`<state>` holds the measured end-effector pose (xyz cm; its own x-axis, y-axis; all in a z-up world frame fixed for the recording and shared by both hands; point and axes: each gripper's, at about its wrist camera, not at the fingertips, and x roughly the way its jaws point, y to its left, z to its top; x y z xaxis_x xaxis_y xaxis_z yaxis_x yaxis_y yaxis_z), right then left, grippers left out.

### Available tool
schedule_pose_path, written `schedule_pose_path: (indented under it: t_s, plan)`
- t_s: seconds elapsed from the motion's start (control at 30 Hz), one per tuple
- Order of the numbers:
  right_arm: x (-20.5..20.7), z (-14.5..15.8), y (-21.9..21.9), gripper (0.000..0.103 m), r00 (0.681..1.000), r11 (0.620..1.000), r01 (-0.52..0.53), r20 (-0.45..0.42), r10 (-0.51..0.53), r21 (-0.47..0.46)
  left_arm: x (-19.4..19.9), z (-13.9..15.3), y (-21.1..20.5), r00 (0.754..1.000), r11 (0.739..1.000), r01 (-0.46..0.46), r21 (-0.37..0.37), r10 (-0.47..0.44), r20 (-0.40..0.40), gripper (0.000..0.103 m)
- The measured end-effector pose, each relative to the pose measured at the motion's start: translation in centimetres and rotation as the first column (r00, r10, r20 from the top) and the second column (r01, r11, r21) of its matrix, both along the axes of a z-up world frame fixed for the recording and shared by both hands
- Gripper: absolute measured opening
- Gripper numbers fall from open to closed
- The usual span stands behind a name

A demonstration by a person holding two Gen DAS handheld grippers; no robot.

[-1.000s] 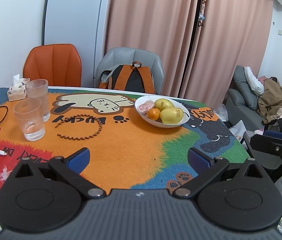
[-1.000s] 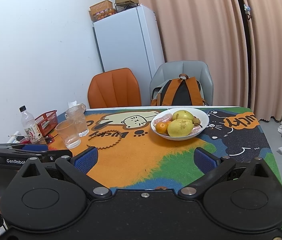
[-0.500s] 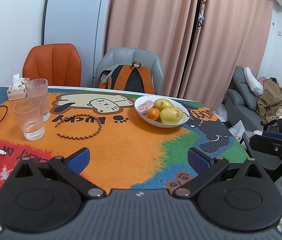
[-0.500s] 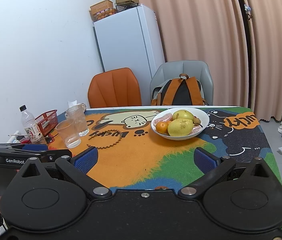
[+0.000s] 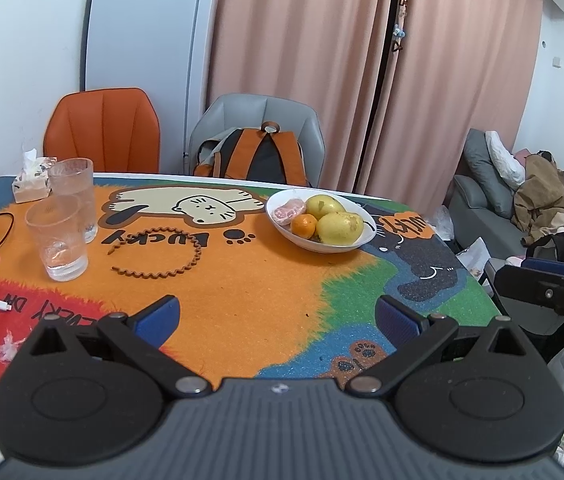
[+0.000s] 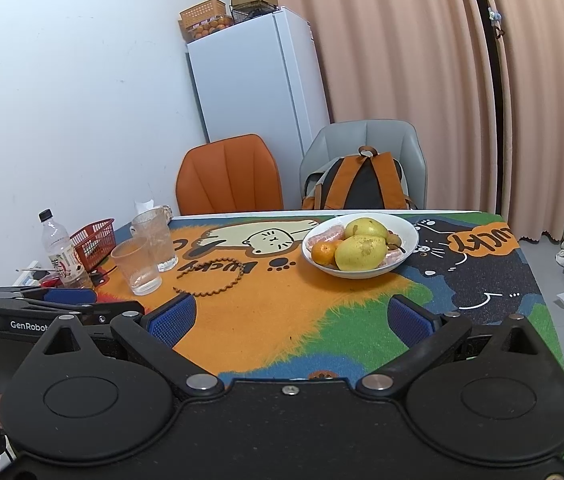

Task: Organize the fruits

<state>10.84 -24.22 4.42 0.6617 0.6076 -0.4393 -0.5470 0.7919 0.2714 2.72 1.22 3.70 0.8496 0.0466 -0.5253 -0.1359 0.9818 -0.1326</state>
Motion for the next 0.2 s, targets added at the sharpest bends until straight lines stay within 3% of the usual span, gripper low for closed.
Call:
schedule_pose_path:
  t_s: [0.2]
  plan:
    - [0.04, -0.07, 0.08, 0.103, 1.000, 1.000, 0.005, -0.006, -0.005, -0.001, 0.02, 0.06, -0.08, 1.000, 1.000, -0.003, -0.003, 0.003, -0.001, 0.103]
